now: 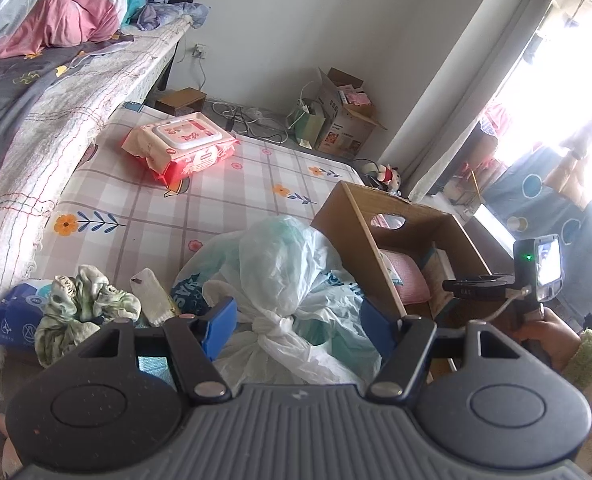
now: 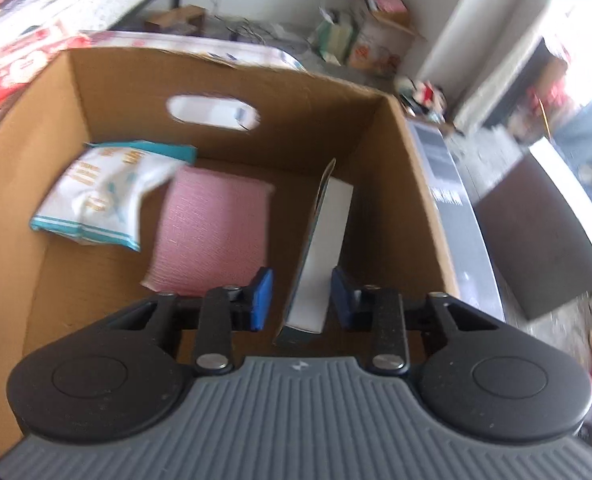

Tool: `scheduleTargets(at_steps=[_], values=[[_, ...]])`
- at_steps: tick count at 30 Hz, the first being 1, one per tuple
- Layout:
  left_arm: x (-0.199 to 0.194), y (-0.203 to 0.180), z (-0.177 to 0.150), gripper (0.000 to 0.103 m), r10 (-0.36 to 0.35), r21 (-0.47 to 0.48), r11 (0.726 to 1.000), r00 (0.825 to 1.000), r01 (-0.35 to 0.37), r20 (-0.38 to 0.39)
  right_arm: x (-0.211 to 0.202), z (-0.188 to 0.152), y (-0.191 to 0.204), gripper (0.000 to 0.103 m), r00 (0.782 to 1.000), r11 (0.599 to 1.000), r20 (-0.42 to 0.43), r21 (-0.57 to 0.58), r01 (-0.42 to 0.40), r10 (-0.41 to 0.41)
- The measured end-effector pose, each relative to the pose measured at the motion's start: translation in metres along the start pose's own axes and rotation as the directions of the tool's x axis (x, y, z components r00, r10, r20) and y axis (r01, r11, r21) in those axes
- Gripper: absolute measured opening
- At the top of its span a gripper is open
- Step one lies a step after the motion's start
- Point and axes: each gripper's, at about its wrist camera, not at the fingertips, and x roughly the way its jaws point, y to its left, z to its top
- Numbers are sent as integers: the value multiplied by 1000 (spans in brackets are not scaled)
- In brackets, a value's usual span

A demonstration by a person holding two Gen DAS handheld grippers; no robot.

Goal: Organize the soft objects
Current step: 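Push the upright bandage box flat inside the cardboard box with the right tool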

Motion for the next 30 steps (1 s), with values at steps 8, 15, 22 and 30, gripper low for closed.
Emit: scheduleTargets(at_steps=[8, 15, 22, 30], values=[[0, -1, -2, 70, 10, -2, 1000, 1000, -10, -8, 16, 3, 24, 20, 999, 994, -21, -98, -38, 36], [1, 1, -1, 70, 13, -6, 1000, 1000, -14, -8, 46, -2, 15, 20, 999, 992, -28, -122, 38, -42], [3, 2, -1, 70, 21, -7, 1000, 1000, -21, -15, 50, -6, 7, 20, 1000, 999, -12, -39, -29, 28], [4, 5, -1, 71, 26, -17, 1000, 1000, -26, -17, 29, -4, 16, 21, 969, 967, -53, -72, -246, 243]])
